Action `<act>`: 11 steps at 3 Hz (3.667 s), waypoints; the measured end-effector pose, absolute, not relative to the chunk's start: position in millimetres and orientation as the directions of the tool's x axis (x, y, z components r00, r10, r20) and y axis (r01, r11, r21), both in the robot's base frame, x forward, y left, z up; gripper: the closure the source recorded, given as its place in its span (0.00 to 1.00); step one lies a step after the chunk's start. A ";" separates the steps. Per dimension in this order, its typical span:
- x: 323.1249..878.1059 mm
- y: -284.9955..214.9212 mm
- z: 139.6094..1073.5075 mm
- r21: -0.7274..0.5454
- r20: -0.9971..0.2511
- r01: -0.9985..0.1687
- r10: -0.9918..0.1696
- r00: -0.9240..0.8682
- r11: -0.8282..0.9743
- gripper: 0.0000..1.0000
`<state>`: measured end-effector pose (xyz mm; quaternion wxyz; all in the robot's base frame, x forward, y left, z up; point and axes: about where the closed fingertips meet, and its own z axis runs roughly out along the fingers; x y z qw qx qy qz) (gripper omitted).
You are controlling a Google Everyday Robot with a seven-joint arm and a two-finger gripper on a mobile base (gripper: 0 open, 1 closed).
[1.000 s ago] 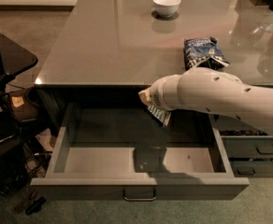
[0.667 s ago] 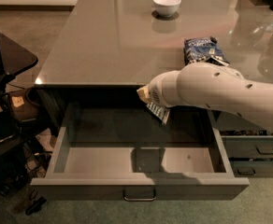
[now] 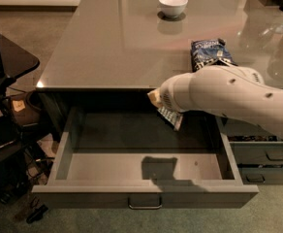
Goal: Pick rxbar chocolate from top drawer and place on counter
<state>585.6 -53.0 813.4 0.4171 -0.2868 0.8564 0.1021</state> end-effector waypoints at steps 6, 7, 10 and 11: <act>628.7 77.2 975.3 -0.343 -0.678 -0.640 -0.652 -0.339 0.688 1.00; 666.3 83.0 959.1 -0.299 -0.709 -0.627 -0.607 -0.359 0.720 1.00; 813.1 29.9 890.3 -0.174 -0.741 -0.436 -0.410 -0.533 0.883 1.00; 811.8 27.0 885.5 -0.168 -0.737 -0.430 -0.403 -0.543 0.887 0.81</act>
Offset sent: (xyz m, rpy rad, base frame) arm -0.0862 -0.0404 0.2632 -0.2281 -0.3566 -0.2701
